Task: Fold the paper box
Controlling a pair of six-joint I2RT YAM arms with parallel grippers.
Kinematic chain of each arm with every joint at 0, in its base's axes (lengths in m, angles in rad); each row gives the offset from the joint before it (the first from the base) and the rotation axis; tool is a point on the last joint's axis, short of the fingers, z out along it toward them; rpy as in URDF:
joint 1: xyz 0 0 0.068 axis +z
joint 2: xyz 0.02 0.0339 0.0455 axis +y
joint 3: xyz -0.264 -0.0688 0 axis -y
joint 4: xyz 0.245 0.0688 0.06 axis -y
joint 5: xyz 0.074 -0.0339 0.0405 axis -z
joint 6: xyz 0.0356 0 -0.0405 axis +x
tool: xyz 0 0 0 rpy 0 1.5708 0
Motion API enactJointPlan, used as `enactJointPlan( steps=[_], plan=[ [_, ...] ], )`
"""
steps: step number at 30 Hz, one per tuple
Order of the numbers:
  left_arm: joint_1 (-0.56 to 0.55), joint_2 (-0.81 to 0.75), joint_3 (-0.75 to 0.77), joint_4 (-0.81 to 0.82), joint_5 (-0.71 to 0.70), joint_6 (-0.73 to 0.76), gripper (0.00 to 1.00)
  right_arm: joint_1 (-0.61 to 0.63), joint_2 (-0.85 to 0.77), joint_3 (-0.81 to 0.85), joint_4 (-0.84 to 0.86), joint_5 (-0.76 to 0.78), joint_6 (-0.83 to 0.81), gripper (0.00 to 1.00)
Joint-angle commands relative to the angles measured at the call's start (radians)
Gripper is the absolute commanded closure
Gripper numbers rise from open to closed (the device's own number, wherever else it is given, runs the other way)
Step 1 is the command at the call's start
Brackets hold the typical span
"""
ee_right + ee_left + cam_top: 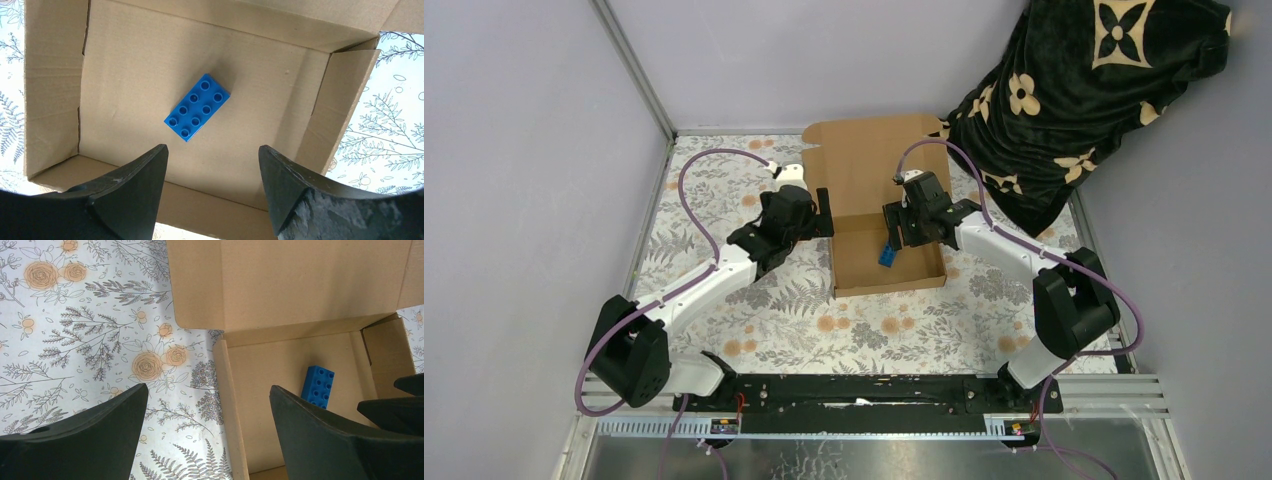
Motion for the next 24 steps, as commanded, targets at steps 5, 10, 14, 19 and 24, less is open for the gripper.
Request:
enactJointPlan(
  steps=[5, 10, 14, 19, 24],
  plan=[
    [0.004, -0.035, -0.024, -0.009, -0.018, -0.011, 0.02, 0.006, -0.101, 0.011, 0.021, -0.016, -0.005, 0.22],
    [-0.002, -0.042, -0.03, -0.009, -0.009, -0.017, 0.02, 0.006, -0.149, 0.006, 0.023, -0.045, 0.018, 0.07],
    [-0.004, -0.068, -0.041, -0.006, 0.003, -0.014, 0.02, 0.004, -0.174, -0.002, 0.025, -0.044, 0.035, 0.0],
    [-0.003, -0.101, -0.066, 0.026, 0.043, 0.008, 0.02, 0.005, -0.181, -0.004, 0.039, 0.064, 0.113, 0.0],
    [-0.002, -0.058, -0.004, 0.026, 0.061, 0.043, 0.02, 0.002, -0.134, 0.119, -0.055, 0.163, 0.183, 0.0]
  ],
)
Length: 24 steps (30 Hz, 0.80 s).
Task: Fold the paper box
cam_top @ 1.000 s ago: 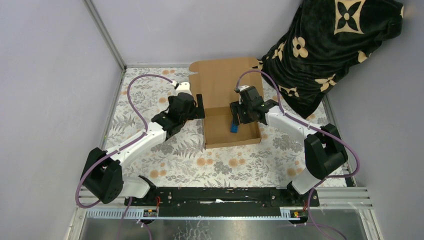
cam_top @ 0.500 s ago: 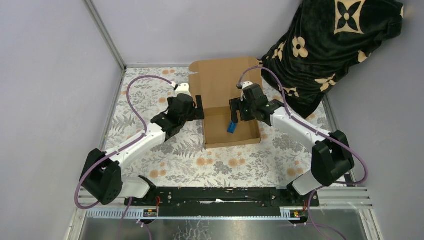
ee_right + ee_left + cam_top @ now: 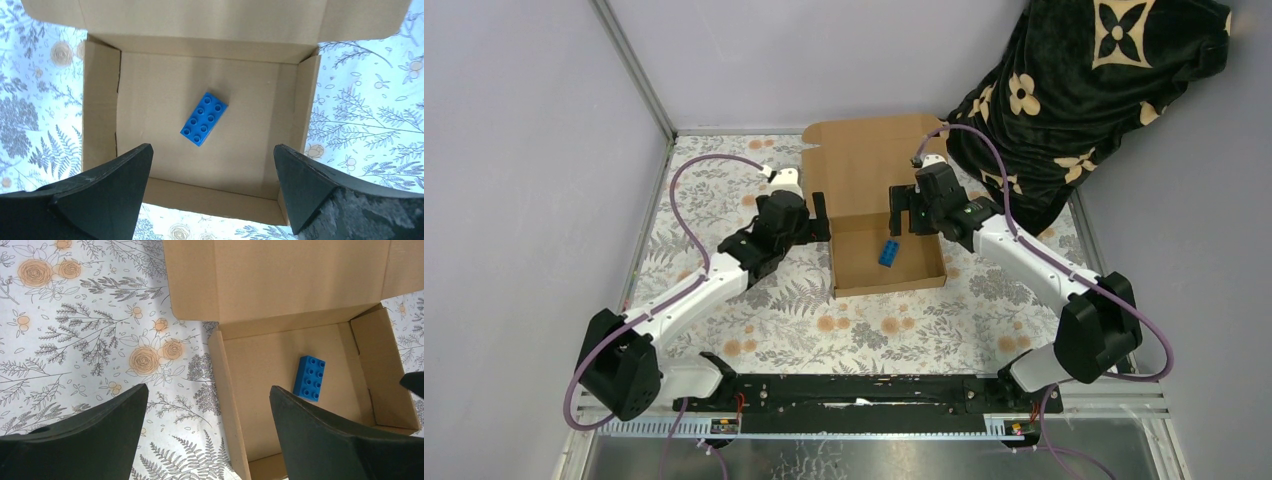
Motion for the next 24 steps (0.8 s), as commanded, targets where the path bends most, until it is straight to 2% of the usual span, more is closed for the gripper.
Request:
enactJointPlan(
  steps=[1, 5, 8, 11, 14, 17, 19, 24],
  plan=[
    [-0.003, 0.034, 0.075, 0.024, 0.03, 0.043, 0.02, 0.001, 0.021, 0.132, -0.05, 0.092, 0.051, 0.0],
    [0.018, 0.025, 0.112, 0.054, 0.052, 0.061, 0.01, -0.006, 0.029, 0.178, -0.026, 0.142, -0.048, 0.0],
    [0.078, 0.008, 0.117, 0.087, 0.103, 0.044, 0.02, -0.043, 0.018, 0.2, 0.012, 0.163, -0.112, 0.0],
    [0.166, 0.037, 0.15, 0.084, 0.209, 0.035, 0.02, -0.177, 0.028, 0.238, 0.015, 0.008, -0.118, 0.01],
    [0.203, 0.064, 0.162, 0.11, 0.256, 0.092, 0.02, -0.289, 0.029, 0.221, 0.085, -0.153, -0.13, 0.05],
    [0.241, 0.096, 0.18, 0.144, 0.299, 0.187, 0.02, -0.327, 0.08, 0.26, 0.104, -0.174, -0.227, 0.05],
    [0.281, 0.119, 0.193, 0.175, 0.355, 0.197, 0.01, -0.339, 0.12, 0.296, 0.115, -0.192, -0.28, 0.05],
    [0.324, 0.209, 0.234, 0.264, 0.478, 0.221, 0.01, -0.392, 0.211, 0.352, 0.18, -0.312, -0.284, 0.09]
  ],
)
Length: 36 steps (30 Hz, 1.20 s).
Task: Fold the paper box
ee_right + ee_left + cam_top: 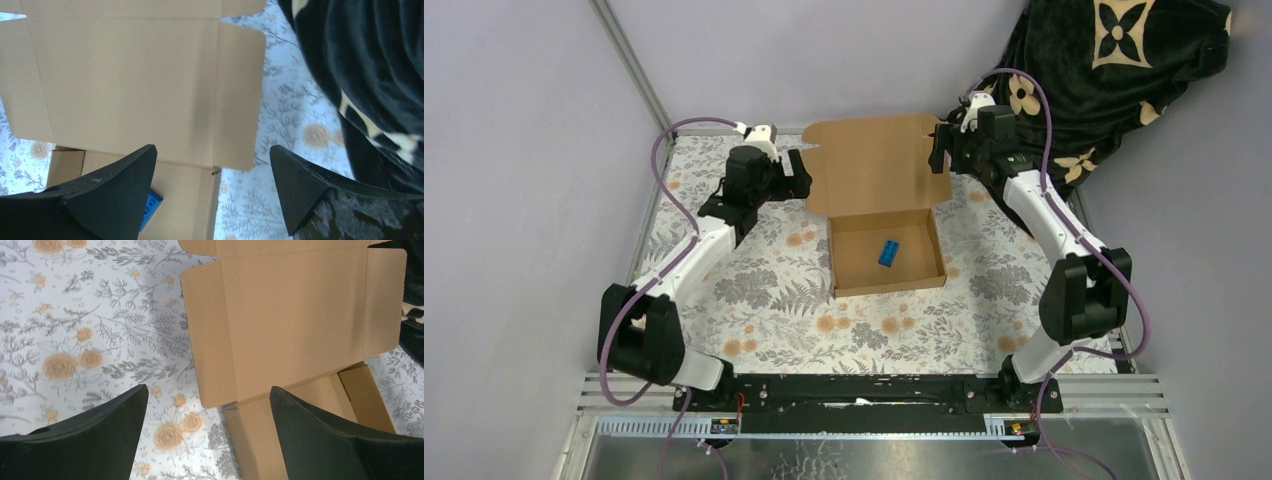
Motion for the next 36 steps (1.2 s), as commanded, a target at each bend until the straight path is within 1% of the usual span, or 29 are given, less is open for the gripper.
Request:
enactJointPlan(
  steps=[1, 3, 7, 9, 11, 12, 14, 16, 18, 20, 22, 24, 31, 36],
  plan=[
    [0.024, 0.082, 0.078, 0.132, 0.134, 0.078, 0.02, -0.046, 0.06, 0.062, 0.13, -0.175, -0.043, 0.1],
    [0.025, 0.123, 0.108, 0.135, 0.134, 0.1, 0.02, -0.064, 0.093, 0.069, 0.178, -0.217, -0.032, 0.12],
    [0.038, 0.185, 0.153, 0.164, 0.14, 0.127, 0.02, -0.087, 0.171, 0.116, 0.235, -0.238, -0.005, 0.12],
    [0.047, 0.216, 0.184, 0.153, 0.136, 0.149, 0.01, -0.095, 0.214, 0.152, 0.252, -0.244, 0.007, 0.13],
    [0.065, 0.244, 0.212, 0.137, 0.138, 0.164, 0.02, -0.1, 0.254, 0.178, 0.257, -0.264, 0.009, 0.13],
    [0.076, 0.255, 0.221, 0.135, 0.147, 0.165, 0.02, -0.103, 0.277, 0.188, 0.289, -0.28, 0.012, 0.13],
    [0.102, 0.27, 0.221, 0.155, 0.164, 0.158, 0.02, -0.109, 0.313, 0.214, 0.303, -0.307, 0.016, 0.13],
    [0.123, 0.286, 0.218, 0.181, 0.195, 0.148, 0.02, -0.114, 0.343, 0.238, 0.317, -0.335, 0.025, 0.14],
    [0.14, 0.311, 0.223, 0.204, 0.228, 0.136, 0.03, -0.12, 0.37, 0.261, 0.324, -0.349, 0.032, 0.18],
    [0.156, 0.335, 0.229, 0.225, 0.276, 0.125, 0.06, -0.126, 0.396, 0.282, 0.326, -0.36, 0.041, 0.22],
    [0.166, 0.356, 0.228, 0.252, 0.319, 0.114, 0.12, -0.133, 0.413, 0.297, 0.328, -0.372, 0.044, 0.26],
    [0.171, 0.373, 0.224, 0.279, 0.354, 0.103, 0.15, -0.138, 0.422, 0.297, 0.338, -0.381, 0.049, 0.27],
    [0.176, 0.417, 0.231, 0.335, 0.438, 0.075, 0.17, -0.147, 0.453, 0.317, 0.334, -0.414, 0.054, 0.32],
    [0.177, 0.438, 0.251, 0.344, 0.476, 0.065, 0.17, -0.149, 0.478, 0.337, 0.32, -0.448, 0.05, 0.33]
  ],
)
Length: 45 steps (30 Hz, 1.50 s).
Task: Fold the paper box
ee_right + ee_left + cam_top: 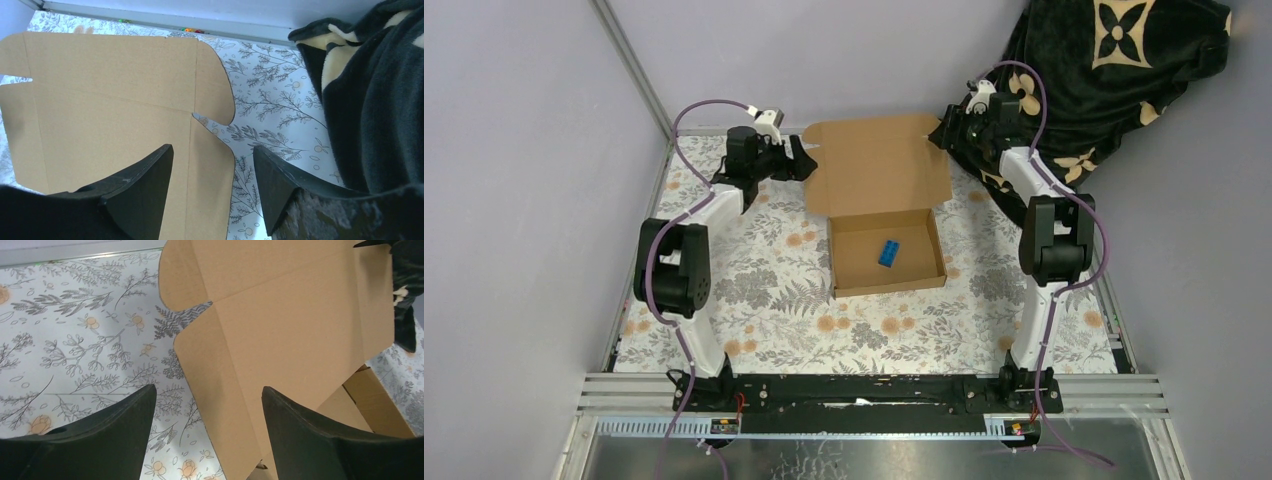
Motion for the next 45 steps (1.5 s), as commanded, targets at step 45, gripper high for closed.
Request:
enactJointPlan(
  steps=[45],
  plan=[
    [0.018, 0.102, 0.106, 0.14, 0.064, -0.027, 0.23, -0.002, -0.036, -0.009, 0.057, -0.156, 0.055, 0.68]
  ],
)
